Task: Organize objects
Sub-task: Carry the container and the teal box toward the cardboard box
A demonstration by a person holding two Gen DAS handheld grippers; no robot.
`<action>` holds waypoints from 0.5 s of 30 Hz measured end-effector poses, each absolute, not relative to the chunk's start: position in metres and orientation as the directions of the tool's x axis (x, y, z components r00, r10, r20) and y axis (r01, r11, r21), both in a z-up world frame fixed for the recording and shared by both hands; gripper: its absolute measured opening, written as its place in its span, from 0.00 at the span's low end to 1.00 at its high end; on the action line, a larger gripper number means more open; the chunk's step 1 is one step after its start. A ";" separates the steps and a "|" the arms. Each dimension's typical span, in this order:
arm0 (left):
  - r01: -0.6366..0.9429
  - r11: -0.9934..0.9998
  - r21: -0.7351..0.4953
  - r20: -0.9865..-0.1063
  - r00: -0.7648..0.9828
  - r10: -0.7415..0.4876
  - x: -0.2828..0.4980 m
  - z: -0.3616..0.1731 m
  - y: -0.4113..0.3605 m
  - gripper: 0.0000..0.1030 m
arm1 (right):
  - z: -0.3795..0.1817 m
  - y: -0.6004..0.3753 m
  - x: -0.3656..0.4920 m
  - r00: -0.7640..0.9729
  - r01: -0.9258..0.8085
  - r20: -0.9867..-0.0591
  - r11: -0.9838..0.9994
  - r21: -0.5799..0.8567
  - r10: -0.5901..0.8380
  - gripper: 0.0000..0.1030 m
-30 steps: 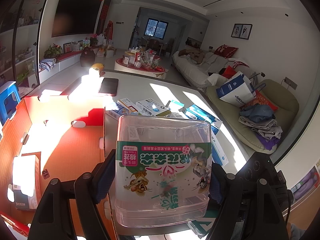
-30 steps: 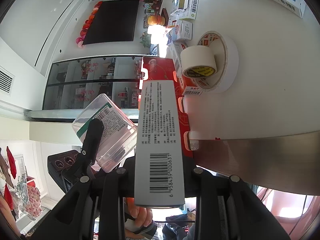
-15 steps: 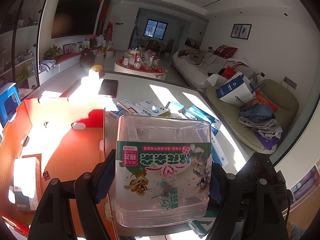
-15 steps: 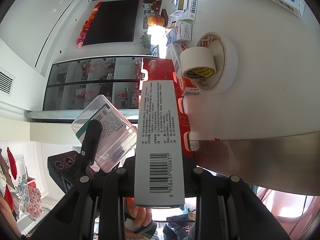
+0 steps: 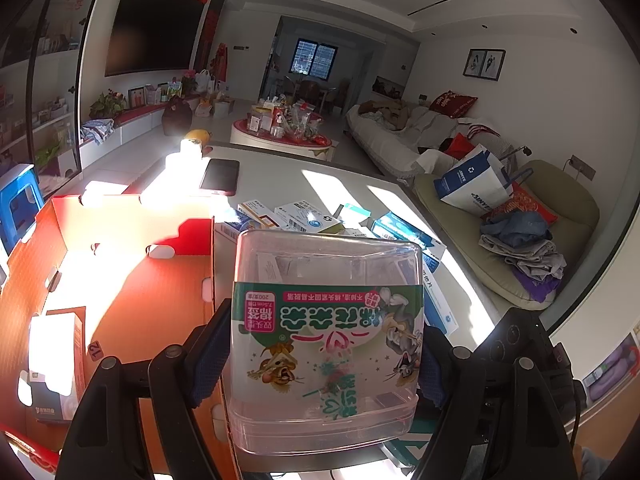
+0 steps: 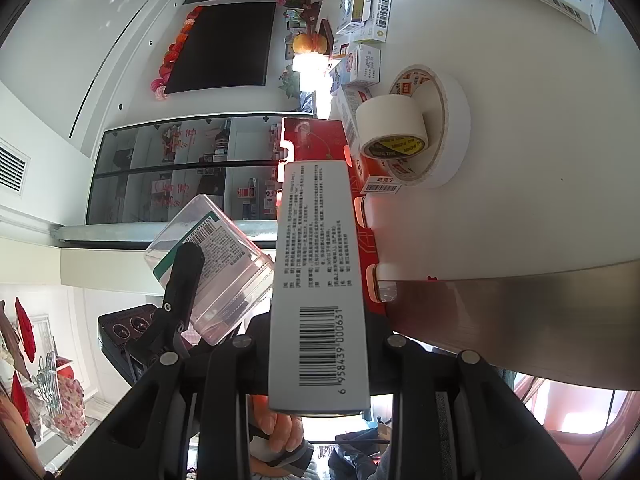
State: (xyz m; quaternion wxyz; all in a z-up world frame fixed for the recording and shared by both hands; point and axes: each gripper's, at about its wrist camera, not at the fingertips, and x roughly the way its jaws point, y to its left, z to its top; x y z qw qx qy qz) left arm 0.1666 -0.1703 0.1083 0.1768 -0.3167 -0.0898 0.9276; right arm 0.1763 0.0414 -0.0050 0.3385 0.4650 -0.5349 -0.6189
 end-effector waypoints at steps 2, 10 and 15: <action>-0.270 -0.922 -0.279 -0.556 -0.737 0.384 0.166 0.108 -0.170 0.80 | -0.005 0.042 0.176 -0.339 -0.080 -0.213 -0.198 0.977 -0.916 0.28; -0.269 -0.922 -0.278 -0.556 -0.738 0.383 0.167 0.108 -0.171 0.80 | -0.004 0.041 0.175 -0.340 -0.083 -0.212 -0.196 0.977 -0.916 0.28; -0.269 -0.922 -0.278 -0.557 -0.737 0.383 0.166 0.109 -0.171 0.80 | -0.004 0.041 0.175 -0.341 -0.085 -0.211 -0.193 0.977 -0.916 0.28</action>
